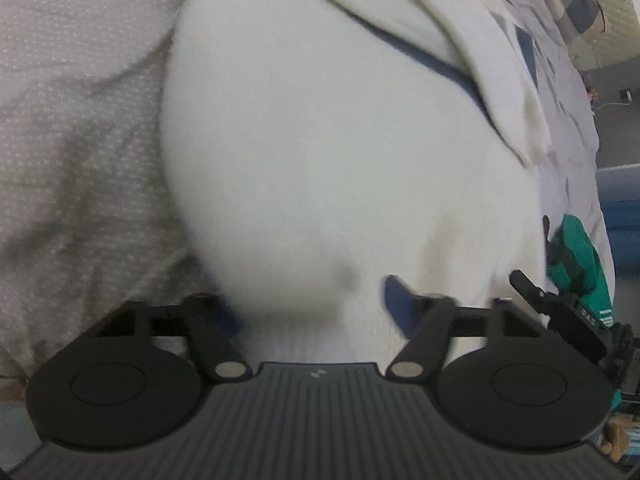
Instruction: Fold large clothes
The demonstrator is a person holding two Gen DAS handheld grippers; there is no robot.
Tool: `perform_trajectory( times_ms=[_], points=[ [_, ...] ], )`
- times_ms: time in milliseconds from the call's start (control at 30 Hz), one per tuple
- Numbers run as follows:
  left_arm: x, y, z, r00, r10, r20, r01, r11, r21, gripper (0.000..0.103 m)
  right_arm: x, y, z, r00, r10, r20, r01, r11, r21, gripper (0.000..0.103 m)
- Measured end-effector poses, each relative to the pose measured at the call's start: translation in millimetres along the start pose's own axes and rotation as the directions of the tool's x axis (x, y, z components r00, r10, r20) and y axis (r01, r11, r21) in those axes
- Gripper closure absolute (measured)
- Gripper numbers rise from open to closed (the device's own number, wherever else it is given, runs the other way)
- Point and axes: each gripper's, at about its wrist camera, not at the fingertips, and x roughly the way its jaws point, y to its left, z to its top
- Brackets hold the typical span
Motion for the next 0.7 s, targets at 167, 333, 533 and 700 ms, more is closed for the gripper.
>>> perform_trajectory(
  times_ms=[167, 333, 533, 700],
  points=[
    [-21, 11, -5, 0.995, -0.046, 0.092, 0.05, 0.998, -0.041, 0.082, -12, 6, -1, 0.996, 0.075, 0.044, -0.073, 0.997, -0.033, 0.081],
    [-75, 21, -15, 0.955, -0.172, 0.242, 0.193, 0.979, -0.062, 0.087, -35, 9, 0, 0.979, 0.175, 0.103, -0.171, 0.984, -0.046, 0.085],
    [-136, 22, -34, 0.87, -0.326, 0.37, 0.364, 0.931, -0.038, 0.088, -64, 24, -4, 0.94, 0.321, 0.114, -0.313, 0.946, -0.079, 0.086],
    [-178, 16, -50, 0.829, -0.379, 0.41, 0.407, 0.913, 0.021, 0.088, -96, 48, -13, 0.912, 0.396, 0.106, -0.378, 0.913, -0.154, 0.087]
  ],
)
